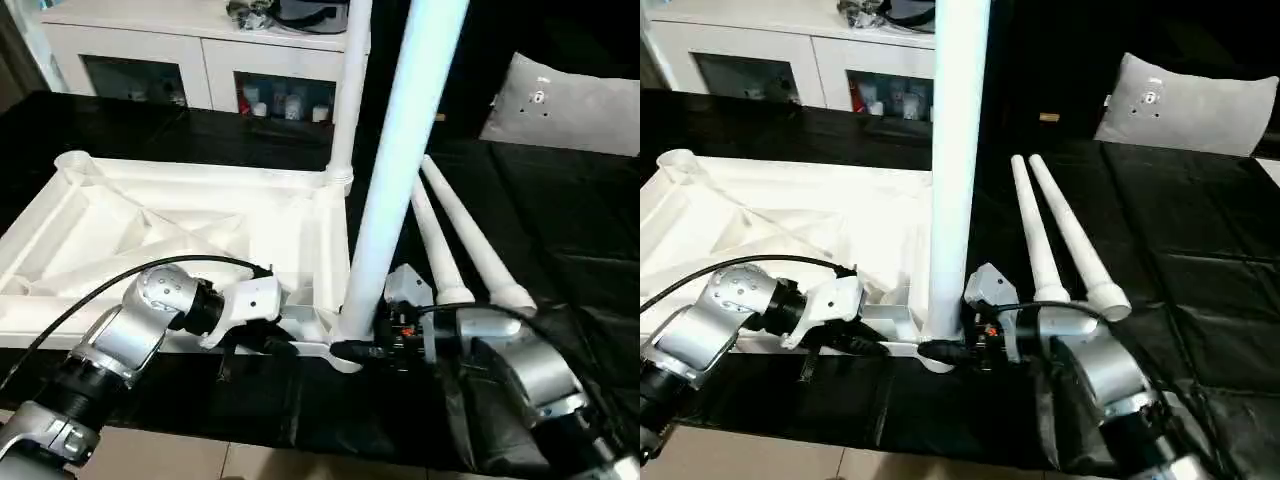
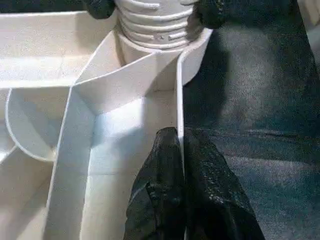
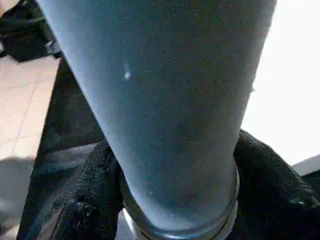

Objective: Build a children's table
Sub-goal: Rotate leg to tighten

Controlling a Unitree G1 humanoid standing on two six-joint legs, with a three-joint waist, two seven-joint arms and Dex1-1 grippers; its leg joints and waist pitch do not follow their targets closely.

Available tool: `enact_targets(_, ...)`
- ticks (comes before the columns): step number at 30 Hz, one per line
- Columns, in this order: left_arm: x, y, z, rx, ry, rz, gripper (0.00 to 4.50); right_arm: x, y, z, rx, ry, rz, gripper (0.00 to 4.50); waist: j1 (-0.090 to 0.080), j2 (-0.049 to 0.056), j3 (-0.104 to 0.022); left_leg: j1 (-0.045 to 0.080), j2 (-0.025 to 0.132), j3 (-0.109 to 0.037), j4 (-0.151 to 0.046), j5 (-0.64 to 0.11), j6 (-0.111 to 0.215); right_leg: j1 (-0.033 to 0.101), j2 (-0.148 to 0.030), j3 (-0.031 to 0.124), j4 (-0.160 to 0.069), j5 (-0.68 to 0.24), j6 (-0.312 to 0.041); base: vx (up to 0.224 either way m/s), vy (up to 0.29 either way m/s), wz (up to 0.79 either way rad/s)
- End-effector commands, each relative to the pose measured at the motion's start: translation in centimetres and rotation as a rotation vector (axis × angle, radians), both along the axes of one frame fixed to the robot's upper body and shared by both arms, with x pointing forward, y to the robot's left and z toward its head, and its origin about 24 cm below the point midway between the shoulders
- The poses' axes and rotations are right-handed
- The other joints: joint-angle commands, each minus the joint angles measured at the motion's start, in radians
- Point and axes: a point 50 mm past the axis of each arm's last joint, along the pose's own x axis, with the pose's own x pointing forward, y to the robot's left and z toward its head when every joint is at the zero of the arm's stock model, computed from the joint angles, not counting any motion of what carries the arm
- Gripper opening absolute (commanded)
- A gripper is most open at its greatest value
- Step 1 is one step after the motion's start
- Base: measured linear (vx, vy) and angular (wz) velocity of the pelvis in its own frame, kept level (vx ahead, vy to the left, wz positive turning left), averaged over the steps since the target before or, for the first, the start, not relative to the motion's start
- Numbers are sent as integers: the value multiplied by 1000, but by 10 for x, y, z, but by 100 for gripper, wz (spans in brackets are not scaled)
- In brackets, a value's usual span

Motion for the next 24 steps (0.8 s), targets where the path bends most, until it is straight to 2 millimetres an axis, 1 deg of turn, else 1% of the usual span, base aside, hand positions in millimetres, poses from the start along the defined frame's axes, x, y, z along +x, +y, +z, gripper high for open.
enact_targets(1,4,-11,4,-44,-26,54,0,-4,15,-7,15,37,-17,272,-3,13,-46,3,39,-7,-70,-157,6,43,-90,53,-90,-224,-187,0,0,0)
enact_targets(2,5,-12,4,-55,-23,90,0,-4,19,-10,11,33,-48,272,-5,9,-46,4,37,-8,-71,-173,2,45,-89,52,-93,-266,-174,0,0,0)
enact_targets(3,6,-15,5,-65,-26,148,0,-1,28,-13,6,34,-111,272,-12,11,-43,4,39,-12,-76,-202,-16,42,-90,54,-96,-347,-150,0,0,0)
enact_targets(4,8,-18,6,-73,-29,197,0,1,35,-16,4,38,-164,272,-17,10,-41,4,36,-13,-78,-214,-21,41,-89,52,-99,-374,-144,0,0,0)
enact_targets(5,9,-21,7,-85,-30,244,0,3,41,-17,6,46,-204,272,-26,9,-39,7,35,-17,-78,-243,-28,38,-92,50,-106,-439,-127,0,0,0)
enact_targets(6,11,-23,7,-97,-29,285,0,5,46,-18,9,54,-238,272,-31,9,-38,6,34,-18,-79,-252,-33,39,-93,50,-106,-461,-122,0,0,0)
enact_targets(7,13,-27,8,-113,-30,351,0,9,53,-19,20,73,-307,272,-34,11,-40,8,32,-21,-78,-262,-28,39,-94,49,-114,-502,-103,0,0,0)
enact_targets(8,13,-27,8,-113,-30,351,0,9,53,-19,20,73,-307,272,-38,11,-41,10,34,-20,-77,-260,-29,36,-93,52,-112,-493,-105,0,0,0)
enact_targets(9,16,-33,9,-131,-40,431,0,14,62,-20,19,90,-379,272,-41,9,-43,11,34,-18,-75,-248,-22,34,-91,54,-114,-469,-110,0,0,0)
enact_targets(10,20,-38,10,-151,-52,494,0,17,68,-21,12,103,-421,272,-44,10,-42,9,33,-18,-75,-242,-21,32,-90,55,-112,-454,-118,0,0,0)
enact_targets(11,23,-43,12,-171,-63,569,0,19,76,-22,-1,116,-468,272,-46,9,-43,9,33,-16,-74,-228,-22,32,-88,55,-110,-422,-130,0,0,0)
enact_targets(12,26,-48,14,-183,-78,621,0,22,81,-23,-19,116,-500,272,-47,5,-45,9,32,-16,-73,-217,-22,35,-86,53,-109,-398,-135,0,0,0)
enact_targets(13,27,-50,16,-190,-90,640,0,23,83,-23,-29,114,-512,272,-46,7,-45,9,32,-16,-72,-212,-20,35,-87,55,-107,-384,-137,0,0,0)
enact_targets(14,27,-50,16,-190,-90,640,0,23,83,-23,-29,114,-512,272,-44,9,-48,6,31,-15,-71,-194,-14,38,-86,56,-104,-337,-142,0,0,0)
enact_targets(15,28,-54,19,-198,-104,641,0,25,85,-23,-35,101,-535,272,-43,7,-50,2,32,-14,-72,-170,-7,43,-84,56,-97,-276,-147,0,0,0)
enact_targets(16,28,-56,20,-200,-106,637,0,25,86,-23,-30,97,-542,272,-43,6,-51,1,32,-13,-70,-159,-4,43,-83,57,-94,-248,-151,0,0,0)
enact_targets(17,28,-56,20,-195,-109,632,0,25,86,-23,-17,102,-540,307,-41,8,-53,1,30,-11,-69,-140,6,45,-85,58,-92,-206,-161,0,0,0)
enact_targets(18,28,-54,20,-181,-123,609,0,26,85,-22,4,107,-539,328,-41,8,-53,-1,30,-11,-69,-130,9,47,-85,58,-91,-189,-164,0,0,0)
enact_targets(19,28,-53,20,-173,-129,601,0,26,84,-21,14,109,-546,344,-39,8,-54,-3,30,-11,-69,-109,14,50,-84,57,-87,-151,-168,0,0,0)
enact_targets(20,28,-51,20,-159,-135,591,0,27,82,-20,27,111,-556,351,-39,12,-55,-5,30,-12,-70,-95,17,53,-83,56,-84,-121,-173,0,0,0)
enact_targets(21,28,-51,20,-159,-135,591,0,27,82,-20,27,111,-556,364,-43,11,-55,-7,31,-13,-71,-94,17,55,-83,55,-82,-108,-176,0,0,0)
enact_targets(22,27,-49,20,-147,-138,580,0,30,81,-18,36,98,-574,378,-42,16,-54,-5,30,-13,-71,-98,15,54,-84,55,-83,-109,-179,0,0,0)
enact_targets(23,27,-48,20,-144,-135,581,0,31,79,-18,35,90,-576,387,-48,15,-54,-6,31,-13,-71,-109,12,54,-83,55,-84,-115,-181,0,0,0)
enact_targets(24,27,-48,20,-143,-133,584,0,31,79,-17,34,85,-577,392,-47,16,-54,-3,31,-12,-71,-117,10,52,-83,55,-86,-123,-183,0,0,0)
